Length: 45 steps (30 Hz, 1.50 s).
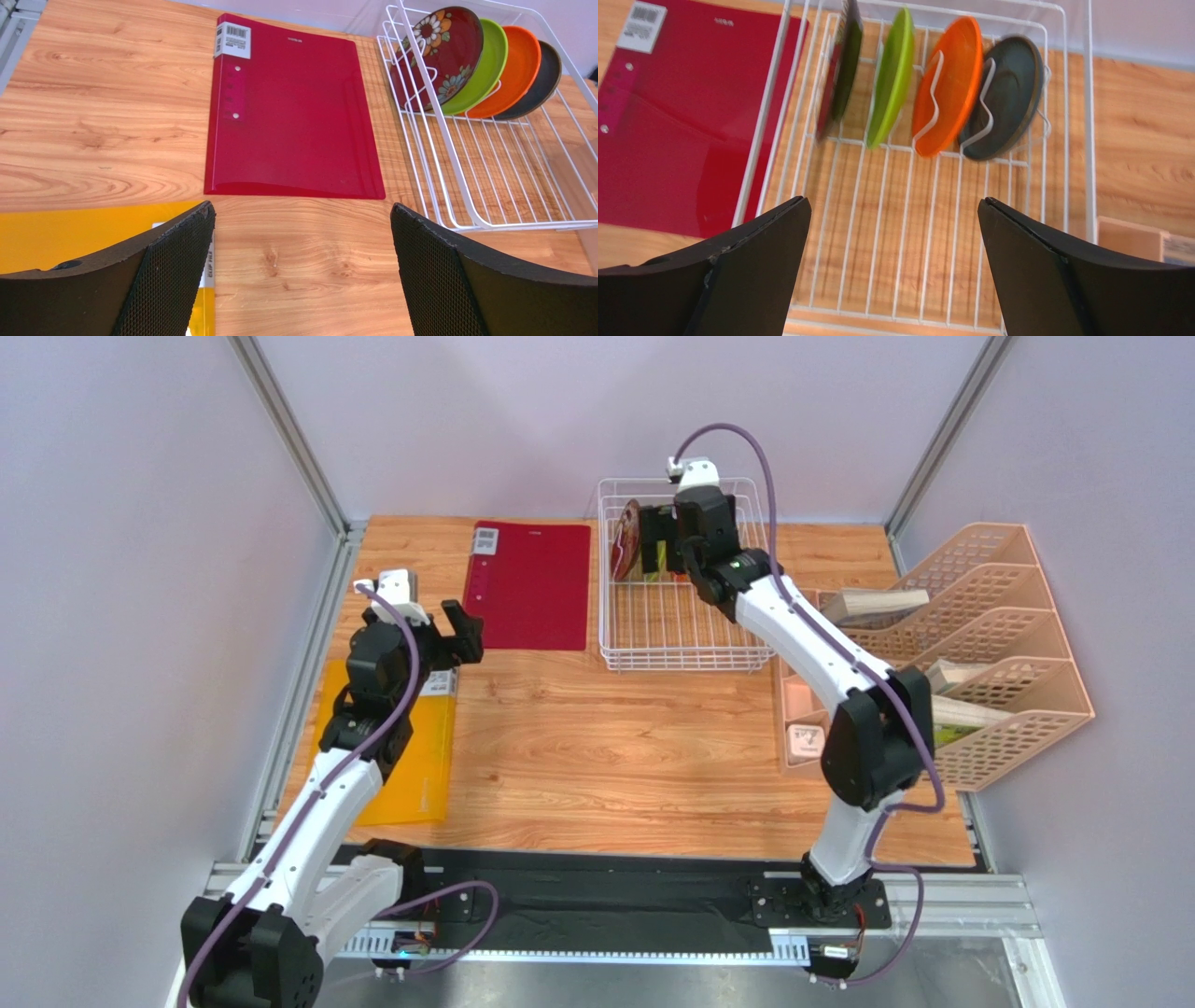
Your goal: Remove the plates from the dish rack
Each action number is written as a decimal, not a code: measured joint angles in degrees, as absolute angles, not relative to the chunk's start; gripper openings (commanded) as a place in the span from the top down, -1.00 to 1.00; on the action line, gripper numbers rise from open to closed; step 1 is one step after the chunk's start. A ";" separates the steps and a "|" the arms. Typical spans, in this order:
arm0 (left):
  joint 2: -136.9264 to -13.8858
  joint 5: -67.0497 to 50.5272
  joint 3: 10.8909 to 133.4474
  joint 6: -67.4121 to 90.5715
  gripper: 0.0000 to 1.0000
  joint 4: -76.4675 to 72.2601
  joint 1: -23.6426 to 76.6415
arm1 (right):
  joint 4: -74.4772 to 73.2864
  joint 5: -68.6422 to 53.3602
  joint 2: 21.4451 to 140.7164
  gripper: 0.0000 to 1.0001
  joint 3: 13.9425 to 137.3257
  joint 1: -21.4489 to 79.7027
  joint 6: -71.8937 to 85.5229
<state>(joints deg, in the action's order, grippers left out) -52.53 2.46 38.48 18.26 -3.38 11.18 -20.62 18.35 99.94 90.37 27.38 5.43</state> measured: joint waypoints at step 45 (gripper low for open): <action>-58.41 -0.34 34.50 18.72 -0.99 -8.99 11.18 | -22.72 24.08 144.18 0.62 134.69 28.69 2.13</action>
